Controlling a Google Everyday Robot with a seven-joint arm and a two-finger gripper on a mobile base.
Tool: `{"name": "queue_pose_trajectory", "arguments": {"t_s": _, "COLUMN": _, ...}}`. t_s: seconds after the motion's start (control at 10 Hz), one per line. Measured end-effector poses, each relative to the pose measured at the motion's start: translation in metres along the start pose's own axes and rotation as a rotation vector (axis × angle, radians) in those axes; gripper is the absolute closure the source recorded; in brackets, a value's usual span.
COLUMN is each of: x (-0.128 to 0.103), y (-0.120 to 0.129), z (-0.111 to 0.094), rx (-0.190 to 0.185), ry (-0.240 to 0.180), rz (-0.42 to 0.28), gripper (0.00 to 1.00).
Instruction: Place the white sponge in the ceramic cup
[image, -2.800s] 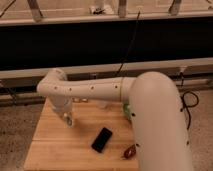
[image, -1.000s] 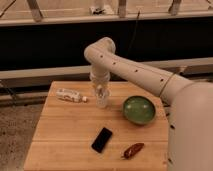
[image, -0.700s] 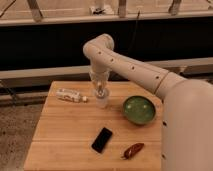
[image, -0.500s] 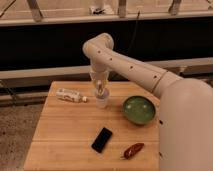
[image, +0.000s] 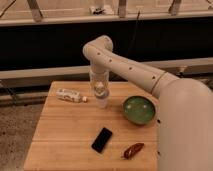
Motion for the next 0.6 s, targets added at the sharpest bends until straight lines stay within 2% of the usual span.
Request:
{"name": "queue_pose_trajectory", "arguments": {"t_s": 0.3, "x": -0.008, "y": 0.000, "z": -0.006, "rx": -0.001, "ry": 0.008, "rz": -0.015, "gripper": 0.22}}
{"name": "queue_pose_trajectory", "arguments": {"t_s": 0.5, "x": -0.004, "y": 0.000, "z": -0.005, "rx": 0.005, "ry": 0.008, "rz": -0.010, "gripper": 0.36}}
{"name": "queue_pose_trajectory", "arguments": {"t_s": 0.6, "x": -0.003, "y": 0.003, "z": 0.004, "rx": 0.003, "ry": 0.002, "rz": -0.007, "gripper": 0.43}}
